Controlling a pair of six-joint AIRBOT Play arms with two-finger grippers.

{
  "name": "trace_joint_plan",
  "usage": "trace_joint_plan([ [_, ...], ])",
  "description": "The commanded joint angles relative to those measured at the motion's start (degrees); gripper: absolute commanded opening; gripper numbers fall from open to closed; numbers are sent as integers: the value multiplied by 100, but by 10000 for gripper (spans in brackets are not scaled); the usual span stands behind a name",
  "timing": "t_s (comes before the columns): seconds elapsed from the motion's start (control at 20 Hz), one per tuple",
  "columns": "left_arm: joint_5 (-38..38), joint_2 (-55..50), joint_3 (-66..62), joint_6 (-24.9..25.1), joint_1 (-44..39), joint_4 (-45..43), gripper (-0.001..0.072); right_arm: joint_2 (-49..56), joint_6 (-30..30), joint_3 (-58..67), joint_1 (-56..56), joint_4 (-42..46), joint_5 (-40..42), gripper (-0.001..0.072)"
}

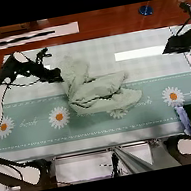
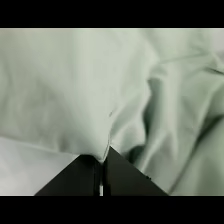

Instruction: Fold the shirts.

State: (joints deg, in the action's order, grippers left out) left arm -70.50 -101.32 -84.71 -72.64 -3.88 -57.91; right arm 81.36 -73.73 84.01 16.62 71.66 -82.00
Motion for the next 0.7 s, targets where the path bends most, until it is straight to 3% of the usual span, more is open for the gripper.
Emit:
trace_joint_plan([
  [0.0, -103, 352, -83, 24, 2, 55, 19, 2, 39, -573, 212, -326, 33, 549],
  [0.2, -140, 474, -83, 17, -2, 59, 20, 2, 380, -1941, 295, -1161, 400, 549],
  [0.35, -315, 483, -83, 17, -17, 59, 20, 2, 695, -2656, 50, -2037, 1287, 547],
  [0.65, -369, 487, -83, 17, -17, 59, 20, 448, 785, -2861, -1110, -2857, 2656, 544],
])
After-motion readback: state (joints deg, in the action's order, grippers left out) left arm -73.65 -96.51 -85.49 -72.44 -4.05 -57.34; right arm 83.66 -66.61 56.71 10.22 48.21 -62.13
